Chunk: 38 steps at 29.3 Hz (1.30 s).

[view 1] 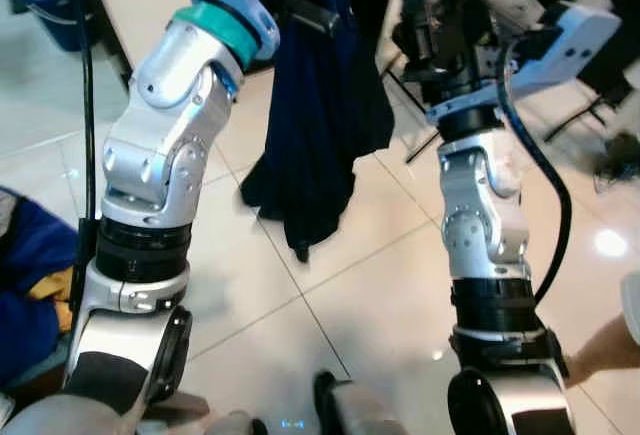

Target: Hang hanger

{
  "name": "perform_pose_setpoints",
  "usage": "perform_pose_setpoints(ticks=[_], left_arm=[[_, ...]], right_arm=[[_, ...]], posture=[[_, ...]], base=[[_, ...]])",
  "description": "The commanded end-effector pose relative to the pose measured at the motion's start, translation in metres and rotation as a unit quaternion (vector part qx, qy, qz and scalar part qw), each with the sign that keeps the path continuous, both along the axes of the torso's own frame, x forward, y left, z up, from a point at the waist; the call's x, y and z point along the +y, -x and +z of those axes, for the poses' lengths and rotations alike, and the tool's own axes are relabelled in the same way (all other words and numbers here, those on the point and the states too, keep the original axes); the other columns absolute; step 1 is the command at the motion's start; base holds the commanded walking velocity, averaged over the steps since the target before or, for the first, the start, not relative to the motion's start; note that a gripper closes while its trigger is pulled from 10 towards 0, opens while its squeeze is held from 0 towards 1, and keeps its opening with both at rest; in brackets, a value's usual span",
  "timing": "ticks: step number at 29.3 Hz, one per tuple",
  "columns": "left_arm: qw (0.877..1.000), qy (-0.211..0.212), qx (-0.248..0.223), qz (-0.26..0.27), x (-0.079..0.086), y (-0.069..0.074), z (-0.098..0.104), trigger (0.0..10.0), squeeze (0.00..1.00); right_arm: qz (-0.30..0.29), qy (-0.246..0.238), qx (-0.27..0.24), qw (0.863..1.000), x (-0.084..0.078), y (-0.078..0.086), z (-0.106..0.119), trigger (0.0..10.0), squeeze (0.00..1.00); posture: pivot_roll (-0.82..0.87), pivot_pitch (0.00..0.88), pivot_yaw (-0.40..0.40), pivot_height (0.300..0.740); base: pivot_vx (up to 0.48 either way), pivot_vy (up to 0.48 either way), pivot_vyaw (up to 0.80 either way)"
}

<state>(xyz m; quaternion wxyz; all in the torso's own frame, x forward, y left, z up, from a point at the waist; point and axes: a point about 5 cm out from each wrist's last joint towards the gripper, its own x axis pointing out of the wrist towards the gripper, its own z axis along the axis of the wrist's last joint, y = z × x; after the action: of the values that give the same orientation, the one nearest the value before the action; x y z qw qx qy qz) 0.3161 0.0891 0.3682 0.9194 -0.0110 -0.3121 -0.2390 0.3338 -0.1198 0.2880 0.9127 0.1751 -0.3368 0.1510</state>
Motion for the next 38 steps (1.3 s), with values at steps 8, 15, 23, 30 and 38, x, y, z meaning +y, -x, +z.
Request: perform_pose_setpoints(ticks=[8,15,23,30,38], left_arm=[[0.998,-0.049,0.007,0.030,-0.001,-0.003,-0.020,10.0,0.00],[0.990,-0.102,0.051,0.080,0.008,-0.014,-0.053,10.0,0.00],[0.977,-0.086,0.158,0.117,0.028,-0.021,-0.096,10.0,0.00],[0.964,-0.043,0.194,0.175,0.051,-0.017,-0.109,10.0,0.00],[0.963,-0.047,0.192,0.185,0.054,-0.014,-0.115,10.0,0.00]], right_arm=[[-0.039,0.021,-0.028,0.999,-0.012,0.006,0.011,10.0,0.00],[-0.067,0.043,-0.032,0.996,-0.019,0.008,0.012,10.0,0.00],[-0.075,0.058,-0.021,0.995,-0.022,0.011,0.005,10.0,0.00],[-0.058,0.066,-0.001,0.996,-0.013,0.012,-0.006,10.0,0.00],[-0.032,0.064,0.019,0.997,0.000,0.011,-0.016,10.0,0.00]], posture=[[0.02,0.076,0.053,0.740],[0.01,0.083,0.057,0.740],[-0.01,0.094,0.057,0.740],[0.00,0.109,0.050,0.740],[-0.01,0.106,0.047,0.740]], base=[[0.000,0.000,-0.80],[0.000,0.000,-0.80],[0.000,0.000,-0.80],[0.000,0.000,-0.80],[0.000,0.000,-0.80]])
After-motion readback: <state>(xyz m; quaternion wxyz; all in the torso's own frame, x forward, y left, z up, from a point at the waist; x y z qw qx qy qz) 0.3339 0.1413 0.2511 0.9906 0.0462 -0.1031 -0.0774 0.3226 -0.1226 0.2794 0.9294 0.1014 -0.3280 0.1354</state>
